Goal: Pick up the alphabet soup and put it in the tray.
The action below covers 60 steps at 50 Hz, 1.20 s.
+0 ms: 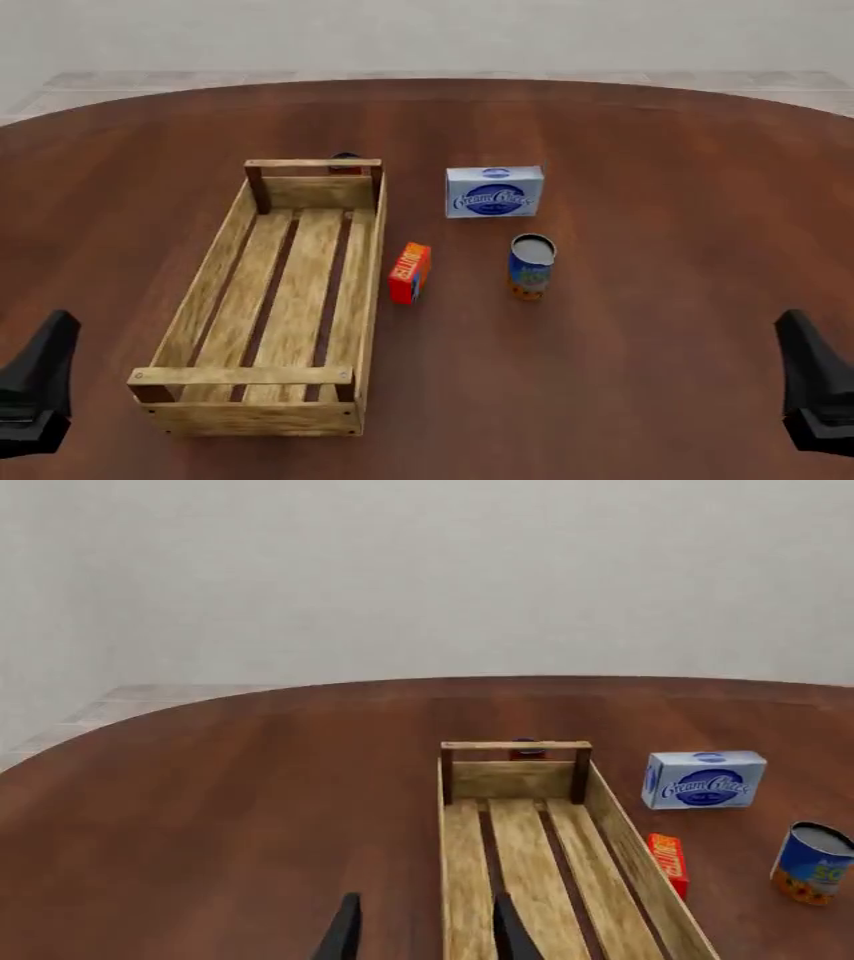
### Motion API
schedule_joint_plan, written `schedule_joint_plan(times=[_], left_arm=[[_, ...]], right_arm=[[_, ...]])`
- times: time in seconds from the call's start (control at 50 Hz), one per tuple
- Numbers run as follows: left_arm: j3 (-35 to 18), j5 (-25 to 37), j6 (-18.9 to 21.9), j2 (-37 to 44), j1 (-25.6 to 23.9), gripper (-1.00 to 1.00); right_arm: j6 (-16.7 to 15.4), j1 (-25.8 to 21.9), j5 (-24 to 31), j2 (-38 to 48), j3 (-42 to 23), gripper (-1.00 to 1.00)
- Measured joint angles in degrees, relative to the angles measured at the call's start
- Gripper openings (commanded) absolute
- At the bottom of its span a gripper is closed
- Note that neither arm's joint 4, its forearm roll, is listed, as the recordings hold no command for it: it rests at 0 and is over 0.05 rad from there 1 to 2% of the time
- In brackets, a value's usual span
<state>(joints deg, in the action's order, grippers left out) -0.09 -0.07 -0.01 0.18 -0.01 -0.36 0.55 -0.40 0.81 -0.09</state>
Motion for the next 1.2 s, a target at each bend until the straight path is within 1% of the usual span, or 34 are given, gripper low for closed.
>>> schedule_joint_plan(times=[0.24,0.36,0.48,0.64,0.78,0.9,0.98,1.08,1.2], left_arm=[[-0.2,0.0,0.0,0.2,0.0,1.0],[-0.3,0.1,0.0,0.3,0.0,1.0],[-0.5,0.1,0.2,0.3,0.0,1.0],[-0.5,0.2,0.2,0.2,0.0,1.0],[-0.5,0.3,0.2,0.2,0.0,1.0],[-0.5,0.3,0.2,0.2,0.0,1.0],[-0.5,0.3,0.2,0.2,0.0,1.0],[-0.5,0.2,0.2,0.3,0.0,1.0],[-0.5,0.2,0.2,0.3,0.0,1.0]], right_arm=[[0.3,-0.5,0.2,-0.3,-0.1,1.0],[-0.1,-1.0,0.3,-0.2,-0.3,1.0],[0.5,-3.0,1.5,1.7,-3.2,1.0],[-0.6,-7.8,1.9,12.6,-11.0,1.0],[-2.0,-12.7,3.9,23.2,-19.1,1.0],[-3.4,-16.0,6.1,31.0,-25.4,1.0],[-4.5,-17.5,7.7,35.3,-29.1,1.0],[-5.2,-19.1,10.1,39.7,-33.4,1.0],[-6.7,-20.4,13.6,44.1,-38.2,1.0]])
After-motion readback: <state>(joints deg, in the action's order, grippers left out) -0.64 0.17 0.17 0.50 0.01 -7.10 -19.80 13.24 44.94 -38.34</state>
